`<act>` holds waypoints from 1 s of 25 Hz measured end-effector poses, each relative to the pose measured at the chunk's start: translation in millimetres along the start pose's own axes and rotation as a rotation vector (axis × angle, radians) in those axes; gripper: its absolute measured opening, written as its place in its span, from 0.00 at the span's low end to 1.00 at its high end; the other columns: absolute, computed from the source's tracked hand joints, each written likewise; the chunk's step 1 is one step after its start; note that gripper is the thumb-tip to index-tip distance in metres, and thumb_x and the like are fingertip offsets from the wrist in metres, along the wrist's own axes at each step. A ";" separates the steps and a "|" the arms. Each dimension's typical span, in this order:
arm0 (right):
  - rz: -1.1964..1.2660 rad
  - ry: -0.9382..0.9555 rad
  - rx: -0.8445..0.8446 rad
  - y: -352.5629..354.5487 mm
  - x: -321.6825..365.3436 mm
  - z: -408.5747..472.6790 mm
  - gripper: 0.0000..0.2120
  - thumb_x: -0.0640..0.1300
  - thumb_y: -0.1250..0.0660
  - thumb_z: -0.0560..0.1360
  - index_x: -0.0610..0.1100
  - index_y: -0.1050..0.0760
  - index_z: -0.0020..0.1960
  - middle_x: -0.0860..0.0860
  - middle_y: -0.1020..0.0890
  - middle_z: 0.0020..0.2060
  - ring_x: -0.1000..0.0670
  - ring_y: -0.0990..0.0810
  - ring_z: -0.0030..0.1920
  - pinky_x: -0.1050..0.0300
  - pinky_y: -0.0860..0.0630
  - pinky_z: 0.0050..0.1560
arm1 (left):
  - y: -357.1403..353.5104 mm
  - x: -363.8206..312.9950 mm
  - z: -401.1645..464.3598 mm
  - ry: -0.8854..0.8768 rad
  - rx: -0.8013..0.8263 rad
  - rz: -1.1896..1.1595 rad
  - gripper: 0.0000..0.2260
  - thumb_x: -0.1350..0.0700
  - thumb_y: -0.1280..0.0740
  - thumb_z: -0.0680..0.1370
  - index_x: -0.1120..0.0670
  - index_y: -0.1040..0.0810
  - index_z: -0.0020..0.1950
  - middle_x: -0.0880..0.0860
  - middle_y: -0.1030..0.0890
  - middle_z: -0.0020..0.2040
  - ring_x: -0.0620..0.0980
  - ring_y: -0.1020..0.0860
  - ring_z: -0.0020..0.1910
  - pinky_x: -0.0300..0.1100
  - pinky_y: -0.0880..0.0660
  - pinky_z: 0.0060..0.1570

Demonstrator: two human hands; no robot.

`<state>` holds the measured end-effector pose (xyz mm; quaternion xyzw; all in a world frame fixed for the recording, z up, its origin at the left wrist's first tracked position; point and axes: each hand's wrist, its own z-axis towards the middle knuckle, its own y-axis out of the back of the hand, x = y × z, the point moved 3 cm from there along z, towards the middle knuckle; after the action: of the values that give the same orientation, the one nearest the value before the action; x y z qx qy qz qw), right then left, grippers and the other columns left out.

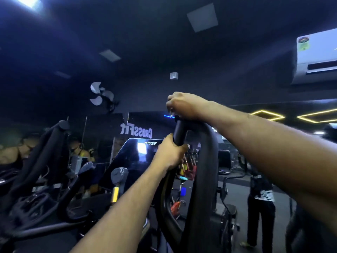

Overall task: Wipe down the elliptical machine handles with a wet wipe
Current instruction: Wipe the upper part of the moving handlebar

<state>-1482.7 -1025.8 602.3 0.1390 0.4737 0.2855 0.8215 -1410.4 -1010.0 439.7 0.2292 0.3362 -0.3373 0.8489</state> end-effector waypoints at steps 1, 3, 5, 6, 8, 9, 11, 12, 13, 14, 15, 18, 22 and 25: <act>0.195 -0.074 -0.036 -2.9 -9.5 0.9 0.08 0.39 0.34 0.76 0.45 0.17 0.49 0.52 0.17 0.47 0.49 0.20 0.52 0.53 0.23 0.50 | -0.2 -0.8 -1.1 0.000 -0.001 0.008 0.12 0.48 0.28 0.71 0.49 0.28 0.48 0.53 0.19 0.36 0.53 0.23 0.30 0.53 0.22 0.36; 0.702 -0.225 -0.025 -16.9 -25.7 -2.8 0.11 0.36 0.38 0.75 0.39 0.16 0.46 0.54 0.14 0.39 0.54 0.17 0.43 0.60 0.24 0.47 | -0.9 -3.1 -4.0 0.018 0.002 -0.003 0.08 0.53 0.29 0.77 0.51 0.28 0.48 0.52 0.21 0.34 0.52 0.25 0.28 0.47 0.25 0.31; 1.136 -0.268 0.006 -33.7 -28.6 -9.2 0.14 0.34 0.42 0.76 0.34 0.17 0.43 0.50 0.13 0.38 0.53 0.17 0.42 0.62 0.22 0.49 | -2.5 -5.1 -8.0 0.021 0.010 -0.017 0.08 0.56 0.30 0.79 0.51 0.29 0.47 0.52 0.24 0.33 0.51 0.28 0.27 0.43 0.28 0.28; 1.299 -0.268 -0.006 -40.8 -28.4 -9.5 0.15 0.34 0.43 0.76 0.34 0.19 0.40 0.48 0.13 0.38 0.51 0.16 0.42 0.61 0.22 0.49 | -2.4 -7.3 -9.3 0.012 0.002 -0.015 0.08 0.56 0.30 0.80 0.51 0.29 0.47 0.52 0.24 0.32 0.50 0.28 0.26 0.42 0.28 0.27; 1.509 -0.292 -0.035 -49.9 -26.6 -7.1 0.15 0.33 0.43 0.75 0.38 0.20 0.35 0.45 0.14 0.36 0.47 0.17 0.42 0.59 0.22 0.48 | -1.1 -9.3 -10.8 0.009 -0.011 -0.015 0.07 0.56 0.30 0.80 0.52 0.29 0.47 0.51 0.24 0.32 0.48 0.28 0.25 0.41 0.28 0.28; 1.509 -0.334 -0.066 -51.6 -29.3 -6.5 0.15 0.34 0.42 0.75 0.39 0.20 0.35 0.46 0.15 0.35 0.47 0.17 0.42 0.61 0.23 0.47 | -1.2 -9.7 -11.8 0.007 -0.010 -0.016 0.07 0.56 0.30 0.80 0.52 0.28 0.48 0.51 0.23 0.32 0.48 0.27 0.25 0.41 0.28 0.28; 1.403 -0.440 -0.171 -54.1 -38.2 -9.1 0.15 0.36 0.41 0.76 0.42 0.19 0.36 0.50 0.14 0.35 0.52 0.18 0.41 0.65 0.24 0.44 | -1.5 -9.7 -14.1 -0.002 -0.005 -0.014 0.07 0.56 0.30 0.80 0.52 0.28 0.48 0.53 0.24 0.34 0.49 0.28 0.26 0.43 0.28 0.29; 1.346 -0.498 -0.215 -56.4 -42.6 -10.5 0.15 0.38 0.40 0.76 0.42 0.18 0.36 0.51 0.14 0.37 0.53 0.18 0.40 0.64 0.24 0.45 | -1.8 -10.0 -15.0 -0.004 -0.004 -0.016 0.07 0.56 0.30 0.80 0.52 0.28 0.48 0.53 0.24 0.34 0.49 0.28 0.26 0.43 0.28 0.29; 1.273 -0.564 -0.246 -59.5 -47.2 -10.7 0.14 0.40 0.39 0.76 0.41 0.17 0.38 0.50 0.14 0.39 0.53 0.19 0.40 0.60 0.25 0.47 | -1.6 -10.6 -14.8 -0.003 -0.003 -0.018 0.07 0.56 0.30 0.81 0.52 0.28 0.48 0.53 0.24 0.34 0.48 0.28 0.26 0.43 0.28 0.29; 1.181 -0.620 -0.252 -62.2 -50.3 -9.6 0.13 0.41 0.38 0.76 0.40 0.16 0.41 0.48 0.13 0.42 0.51 0.19 0.41 0.57 0.24 0.47 | -1.0 -10.9 -14.8 0.002 -0.003 -0.024 0.07 0.56 0.30 0.81 0.52 0.28 0.48 0.53 0.24 0.34 0.48 0.28 0.27 0.43 0.28 0.29; 1.104 -0.655 -0.220 -62.7 -51.2 -9.8 0.14 0.43 0.38 0.76 0.38 0.16 0.44 0.46 0.13 0.44 0.48 0.19 0.43 0.55 0.24 0.48 | -0.5 -11.1 -14.6 0.007 -0.007 -0.032 0.07 0.56 0.30 0.81 0.52 0.28 0.48 0.53 0.24 0.34 0.48 0.28 0.27 0.43 0.28 0.28; 1.263 -0.560 -0.044 -65.6 -43.8 -10.1 0.17 0.42 0.42 0.76 0.35 0.17 0.47 0.41 0.14 0.48 0.40 0.16 0.50 0.49 0.22 0.57 | -0.4 -10.4 -15.3 0.004 -0.010 -0.034 0.08 0.55 0.29 0.81 0.52 0.28 0.49 0.54 0.23 0.35 0.49 0.27 0.28 0.44 0.28 0.30; 1.682 -0.478 0.057 -67.9 -29.6 -12.9 0.18 0.40 0.44 0.75 0.38 0.16 0.39 0.38 0.15 0.42 0.40 0.17 0.43 0.44 0.21 0.57 | 0.1 -12.1 -17.9 -0.002 -0.023 -0.020 0.08 0.55 0.30 0.81 0.53 0.28 0.50 0.55 0.24 0.36 0.48 0.28 0.27 0.43 0.28 0.28; 1.206 -0.421 -0.083 -57.2 -37.6 -14.3 0.18 0.38 0.43 0.75 0.43 0.14 0.40 0.47 0.12 0.45 0.44 0.15 0.50 0.46 0.21 0.60 | -1.2 -12.5 -20.7 -0.002 -0.018 -0.027 0.07 0.57 0.30 0.82 0.54 0.29 0.51 0.55 0.25 0.35 0.47 0.29 0.26 0.41 0.29 0.26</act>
<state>-1490.3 -1094.6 592.7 0.4024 0.1294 0.6821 0.5967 -1426.7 -992.9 434.8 0.2169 0.3415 -0.3459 0.8466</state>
